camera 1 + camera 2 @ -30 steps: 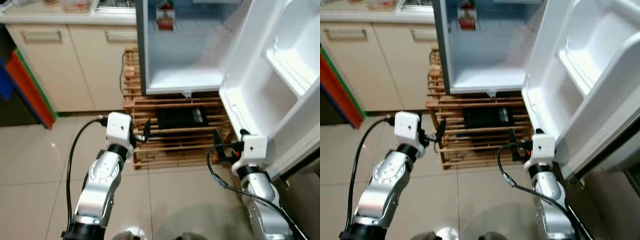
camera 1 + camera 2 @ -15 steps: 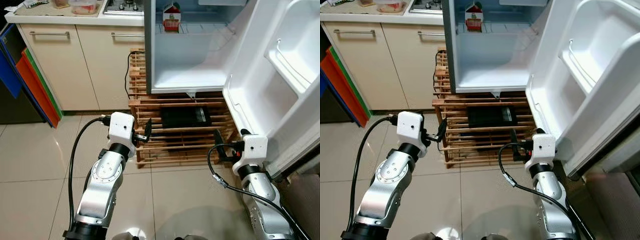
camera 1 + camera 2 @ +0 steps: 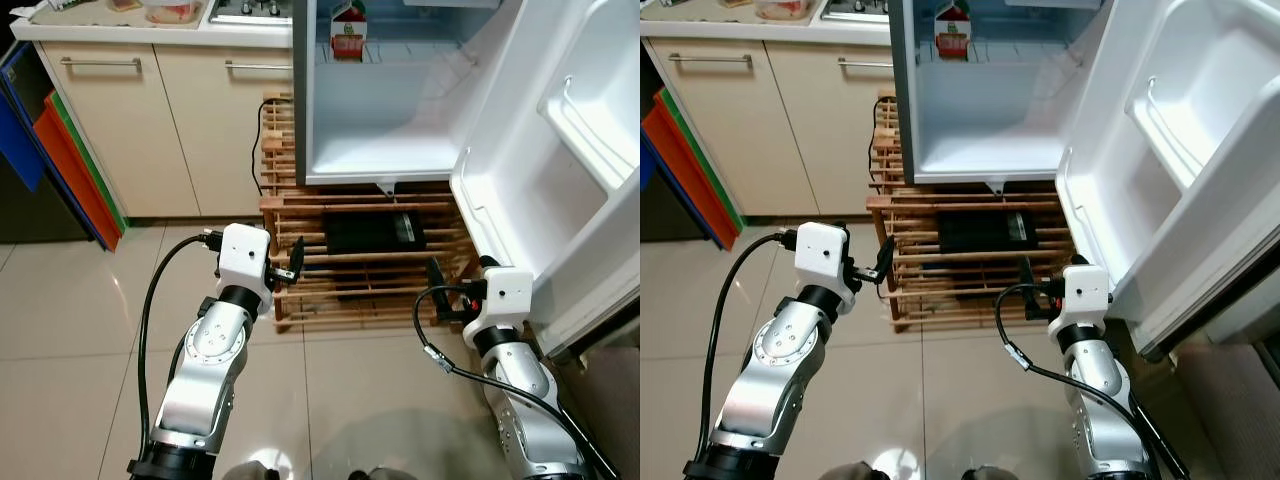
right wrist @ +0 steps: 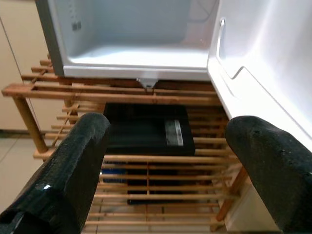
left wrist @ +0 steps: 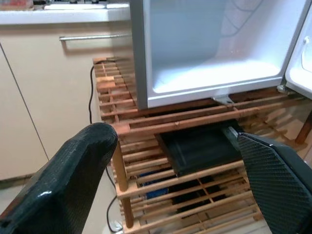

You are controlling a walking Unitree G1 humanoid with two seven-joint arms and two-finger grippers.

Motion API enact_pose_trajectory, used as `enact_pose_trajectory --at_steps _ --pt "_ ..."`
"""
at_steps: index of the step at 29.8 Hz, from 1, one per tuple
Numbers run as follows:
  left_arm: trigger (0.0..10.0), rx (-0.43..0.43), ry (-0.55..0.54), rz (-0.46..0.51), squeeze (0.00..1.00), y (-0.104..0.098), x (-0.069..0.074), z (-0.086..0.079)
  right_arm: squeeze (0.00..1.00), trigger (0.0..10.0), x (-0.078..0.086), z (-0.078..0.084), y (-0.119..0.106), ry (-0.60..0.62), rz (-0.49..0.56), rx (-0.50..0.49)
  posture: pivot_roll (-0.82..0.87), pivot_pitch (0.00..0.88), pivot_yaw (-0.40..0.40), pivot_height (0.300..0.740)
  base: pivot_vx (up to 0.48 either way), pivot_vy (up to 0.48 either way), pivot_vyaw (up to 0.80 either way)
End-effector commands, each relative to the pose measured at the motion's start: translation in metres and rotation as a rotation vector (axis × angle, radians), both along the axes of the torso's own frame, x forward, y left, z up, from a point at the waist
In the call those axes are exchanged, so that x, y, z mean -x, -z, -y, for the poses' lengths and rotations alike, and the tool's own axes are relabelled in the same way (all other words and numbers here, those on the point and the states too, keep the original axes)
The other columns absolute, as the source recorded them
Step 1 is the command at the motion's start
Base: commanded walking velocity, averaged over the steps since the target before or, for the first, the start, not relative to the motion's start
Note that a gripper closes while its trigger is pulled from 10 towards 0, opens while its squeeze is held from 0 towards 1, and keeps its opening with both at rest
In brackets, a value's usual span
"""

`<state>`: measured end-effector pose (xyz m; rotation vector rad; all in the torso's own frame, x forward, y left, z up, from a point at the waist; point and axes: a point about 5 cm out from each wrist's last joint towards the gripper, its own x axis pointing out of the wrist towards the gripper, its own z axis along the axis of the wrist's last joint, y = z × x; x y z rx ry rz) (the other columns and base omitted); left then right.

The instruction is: Restocking fridge

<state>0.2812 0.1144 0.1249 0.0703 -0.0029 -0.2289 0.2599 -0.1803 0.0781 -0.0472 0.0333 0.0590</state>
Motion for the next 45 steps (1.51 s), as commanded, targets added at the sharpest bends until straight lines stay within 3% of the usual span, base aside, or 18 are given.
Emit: enact_pose_trajectory --at_steps 1,17,21,25,29,33,36,45 --pt "10.0 -0.008 -0.002 -0.006 0.0 0.002 0.0 0.001 0.0 10.0 0.003 0.002 0.002 0.001 -0.001 0.009 -0.02 0.037 -0.033 0.74 -0.244 0.0 0.0" --pt "10.0 -0.008 0.007 -0.015 0.0 0.004 -0.001 0.001 0.0 10.0 0.004 0.0 0.0 0.007 0.006 0.012 -0.02 0.041 -0.03 0.74 0.0 0.0 0.0" --pt "10.0 -0.024 0.012 -0.017 0.0 0.006 -0.003 0.002 0.0 10.0 -0.002 0.004 -0.01 0.108 0.034 0.125 -0.02 0.029 -0.026 0.74 0.0 0.0 0.0" --pt "10.0 -0.037 0.02 -0.005 0.0 0.004 -0.005 0.003 0.0 10.0 -0.008 0.026 -0.017 0.284 0.039 0.172 -0.02 0.024 -0.025 0.74 0.0 0.0 0.0" --pt "10.0 -0.046 0.026 0.004 0.0 0.004 -0.005 0.005 0.0 10.0 -0.007 0.022 -0.016 0.226 0.045 0.126 -0.03 0.019 -0.024 0.74 0.0 0.0 0.0" --pt "10.0 -0.038 0.024 0.004 0.0 0.005 -0.004 0.006 0.0 10.0 -0.006 -0.006 -0.016 0.032 0.041 0.033 -0.03 0.021 -0.024 0.74 0.0 -0.317 0.0" --pt "10.0 -0.036 0.022 0.002 0.0 0.006 -0.004 0.006 0.0 10.0 -0.006 -0.012 -0.015 -0.004 0.031 0.026 -0.03 0.021 -0.024 0.74 0.0 -0.48 0.0" --pt "10.0 -0.027 0.004 0.013 0.0 0.004 -0.003 0.005 0.0 10.0 -0.007 -0.004 -0.009 0.016 0.008 0.036 -0.02 0.027 -0.027 0.74 0.0 -0.267 0.0"
